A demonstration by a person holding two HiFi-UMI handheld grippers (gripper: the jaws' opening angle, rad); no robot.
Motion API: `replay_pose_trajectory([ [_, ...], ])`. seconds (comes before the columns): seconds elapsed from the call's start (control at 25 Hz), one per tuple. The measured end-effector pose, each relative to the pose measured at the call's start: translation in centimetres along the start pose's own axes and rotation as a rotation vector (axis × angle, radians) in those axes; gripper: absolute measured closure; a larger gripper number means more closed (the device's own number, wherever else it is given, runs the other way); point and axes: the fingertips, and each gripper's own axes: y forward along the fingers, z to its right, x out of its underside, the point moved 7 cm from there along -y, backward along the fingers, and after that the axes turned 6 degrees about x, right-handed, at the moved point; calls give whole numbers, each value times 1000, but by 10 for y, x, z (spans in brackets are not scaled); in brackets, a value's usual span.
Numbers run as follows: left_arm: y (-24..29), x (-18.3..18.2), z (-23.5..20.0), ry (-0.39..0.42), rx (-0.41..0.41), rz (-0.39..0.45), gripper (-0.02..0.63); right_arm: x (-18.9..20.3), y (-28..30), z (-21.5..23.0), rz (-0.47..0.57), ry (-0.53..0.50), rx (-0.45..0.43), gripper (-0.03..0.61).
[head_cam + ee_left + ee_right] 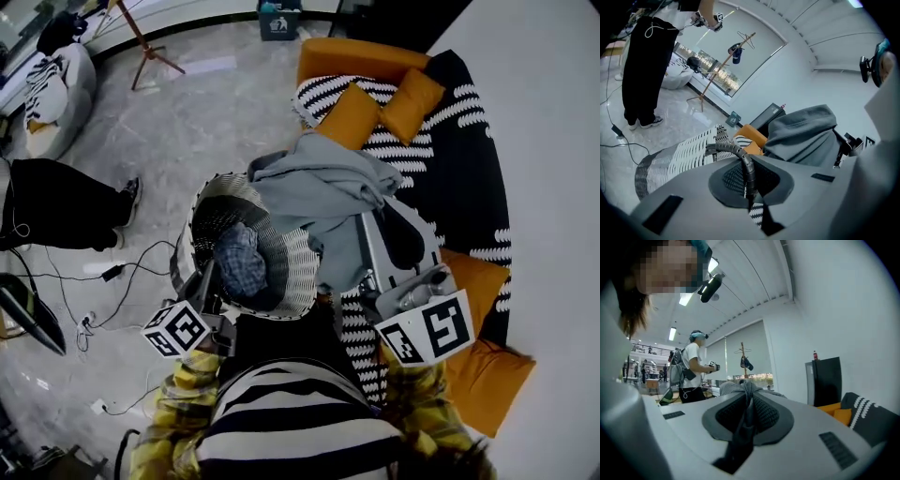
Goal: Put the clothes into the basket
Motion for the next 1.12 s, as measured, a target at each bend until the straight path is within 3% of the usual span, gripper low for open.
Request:
replay_pose_trajectory([
  [0.36, -37, -8, -7, -49, 26, 67, 600, 14, 19, -100, -50, -5, -257, 517],
  [0.72, -58, -12, 0, -39, 24, 112, 600, 76, 38, -130, -185, 81, -362, 517],
  [1.12, -85, -18, 4, -24, 27, 112, 600, 149, 58, -177, -369, 65, -478, 517],
])
